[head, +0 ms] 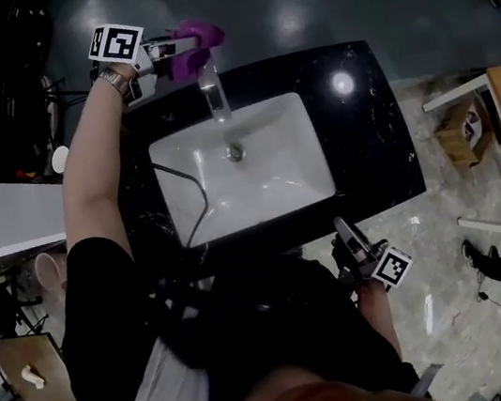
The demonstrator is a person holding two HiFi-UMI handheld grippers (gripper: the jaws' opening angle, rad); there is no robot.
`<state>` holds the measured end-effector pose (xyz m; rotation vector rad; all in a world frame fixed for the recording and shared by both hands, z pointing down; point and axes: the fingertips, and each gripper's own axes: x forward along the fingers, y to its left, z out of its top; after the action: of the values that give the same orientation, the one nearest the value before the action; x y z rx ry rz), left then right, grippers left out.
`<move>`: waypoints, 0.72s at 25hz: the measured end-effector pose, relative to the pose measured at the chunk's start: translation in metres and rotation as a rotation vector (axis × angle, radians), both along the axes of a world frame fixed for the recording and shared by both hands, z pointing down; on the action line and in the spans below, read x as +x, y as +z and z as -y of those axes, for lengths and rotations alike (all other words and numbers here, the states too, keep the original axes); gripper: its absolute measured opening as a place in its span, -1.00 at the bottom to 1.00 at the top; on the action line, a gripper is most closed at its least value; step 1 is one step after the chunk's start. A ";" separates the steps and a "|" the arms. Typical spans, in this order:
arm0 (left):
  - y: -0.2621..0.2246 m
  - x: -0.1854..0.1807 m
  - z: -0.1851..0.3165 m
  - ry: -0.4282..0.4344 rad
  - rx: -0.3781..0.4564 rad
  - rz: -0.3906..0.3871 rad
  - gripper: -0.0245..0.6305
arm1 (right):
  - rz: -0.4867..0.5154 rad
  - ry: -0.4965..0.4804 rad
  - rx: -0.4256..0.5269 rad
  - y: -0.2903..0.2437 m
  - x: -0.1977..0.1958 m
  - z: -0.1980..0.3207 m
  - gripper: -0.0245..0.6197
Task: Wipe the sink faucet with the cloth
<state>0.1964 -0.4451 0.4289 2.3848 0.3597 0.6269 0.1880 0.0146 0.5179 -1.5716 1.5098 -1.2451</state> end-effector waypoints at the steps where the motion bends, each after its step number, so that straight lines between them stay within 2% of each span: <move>1: -0.005 -0.004 -0.011 0.023 0.054 0.012 -0.71 | -0.004 -0.010 0.010 -0.002 0.002 0.000 -0.89; 5: -0.008 -0.023 -0.070 0.146 0.157 0.062 -0.71 | -0.009 -0.052 0.042 -0.008 0.006 -0.003 -0.89; 7: -0.005 -0.031 -0.090 0.159 0.193 0.080 -0.71 | -0.010 -0.075 0.055 -0.009 0.007 -0.003 -0.89; 12: 0.002 -0.053 -0.138 0.183 0.196 0.062 -0.71 | -0.002 -0.124 0.084 -0.011 0.007 -0.003 -0.89; 15: 0.031 -0.060 -0.150 0.145 0.204 0.101 -0.71 | 0.001 -0.138 0.088 -0.013 0.006 -0.005 -0.89; 18: 0.062 -0.059 -0.138 0.039 0.186 0.163 -0.71 | 0.002 -0.125 0.088 -0.015 0.004 -0.009 -0.89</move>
<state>0.1376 -0.3070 0.4907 2.4846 0.2881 0.9013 0.1920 0.0231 0.5024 -1.4386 1.6602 -1.2301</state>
